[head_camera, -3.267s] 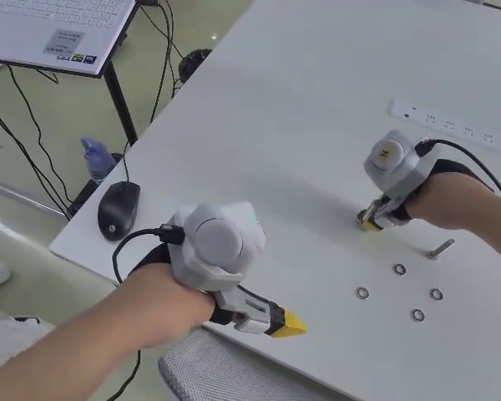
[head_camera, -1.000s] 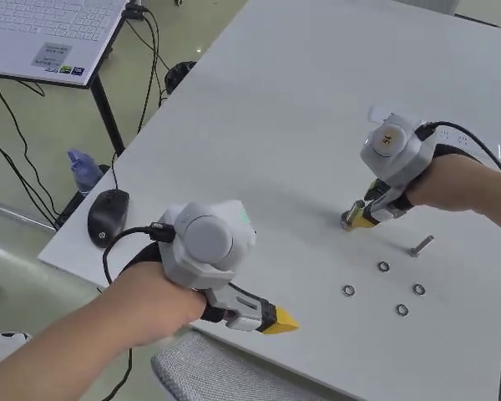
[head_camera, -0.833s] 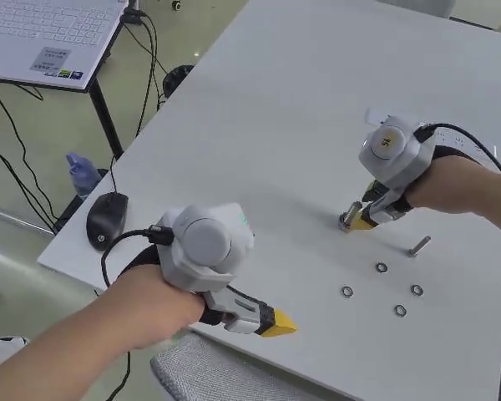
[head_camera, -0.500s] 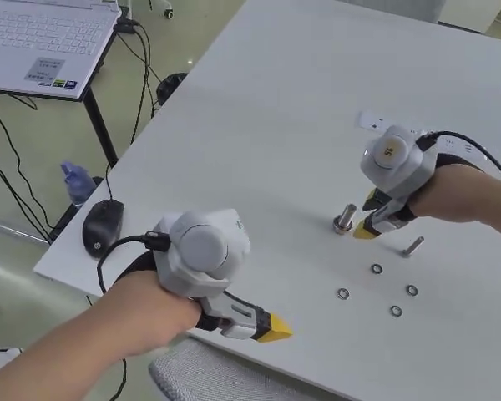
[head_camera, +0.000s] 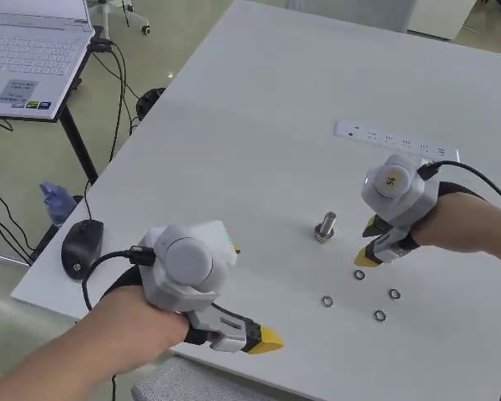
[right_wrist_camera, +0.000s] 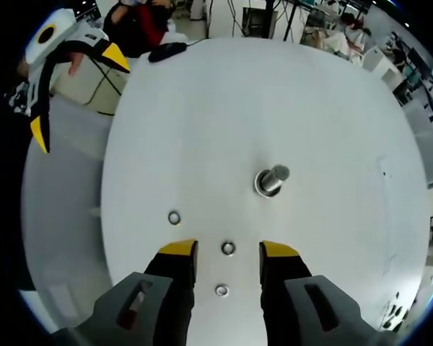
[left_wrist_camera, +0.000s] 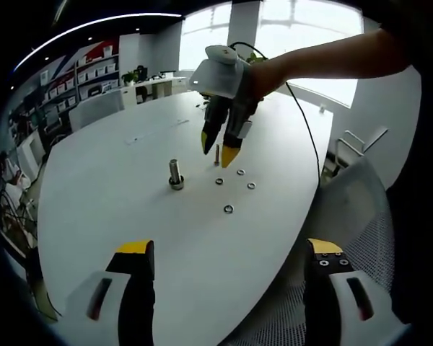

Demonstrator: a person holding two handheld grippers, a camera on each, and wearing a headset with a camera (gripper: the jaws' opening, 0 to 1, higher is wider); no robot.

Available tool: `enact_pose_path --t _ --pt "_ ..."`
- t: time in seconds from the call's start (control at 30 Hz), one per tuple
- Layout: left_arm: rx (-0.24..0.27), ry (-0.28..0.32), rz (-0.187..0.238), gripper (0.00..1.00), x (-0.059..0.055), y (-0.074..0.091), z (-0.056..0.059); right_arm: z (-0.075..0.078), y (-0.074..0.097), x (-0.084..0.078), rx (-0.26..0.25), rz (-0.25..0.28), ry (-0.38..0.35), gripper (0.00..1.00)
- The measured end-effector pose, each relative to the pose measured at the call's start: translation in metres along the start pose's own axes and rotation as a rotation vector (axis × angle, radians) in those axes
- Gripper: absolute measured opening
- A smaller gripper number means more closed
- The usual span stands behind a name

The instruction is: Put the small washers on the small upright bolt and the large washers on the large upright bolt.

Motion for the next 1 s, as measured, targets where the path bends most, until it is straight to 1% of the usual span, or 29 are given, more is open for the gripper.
enact_pose_path --t 0.2,0.3,0.4,0.5,0.6,0.83,0.93,1.0 --pt "0.001 0.001 -0.003 0.85 -0.001 0.001 -0.001 -0.012 0.0 -0.013 -0.002 -0.018 0.01 0.35" --pt "-0.001 -0.002 -0.009 0.85 -0.003 0.001 -0.001 -0.02 -0.001 -0.015 0.002 -0.017 0.011 0.35" --pt "0.0 0.0 -0.012 0.85 -0.004 0.002 -0.001 -0.022 -0.004 -0.018 0.006 -0.01 -0.002 0.35" --pt "0.003 0.003 -0.01 0.85 -0.004 0.002 -0.001 -0.028 -0.008 -0.02 0.013 0.002 -0.012 0.35" --pt "0.004 0.007 -0.011 0.85 -0.005 0.002 0.0 -0.033 -0.012 -0.02 0.015 0.015 -0.018 0.35" --pt "0.004 0.01 -0.007 0.85 -0.005 0.001 0.003 -0.048 -0.024 -0.015 0.031 0.044 -0.017 0.34" --pt "-0.002 0.023 0.011 0.86 -0.002 0.001 0.004 -0.053 -0.029 -0.012 0.04 0.057 -0.034 0.34" --pt "-0.004 0.019 0.017 0.86 -0.001 0.001 0.005 -0.057 -0.031 -0.008 0.043 0.067 -0.031 0.34"
Point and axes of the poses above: the centre of the closed fingertips' face, and the gripper's own axes: y roughly backward along the fingers, z roughly to its right, x roughly out of its top, the point moved 3 cm from there along y, roughly backward along the fingers, and after that the axes turned 5 degrees about z, right-handed, at the moved point
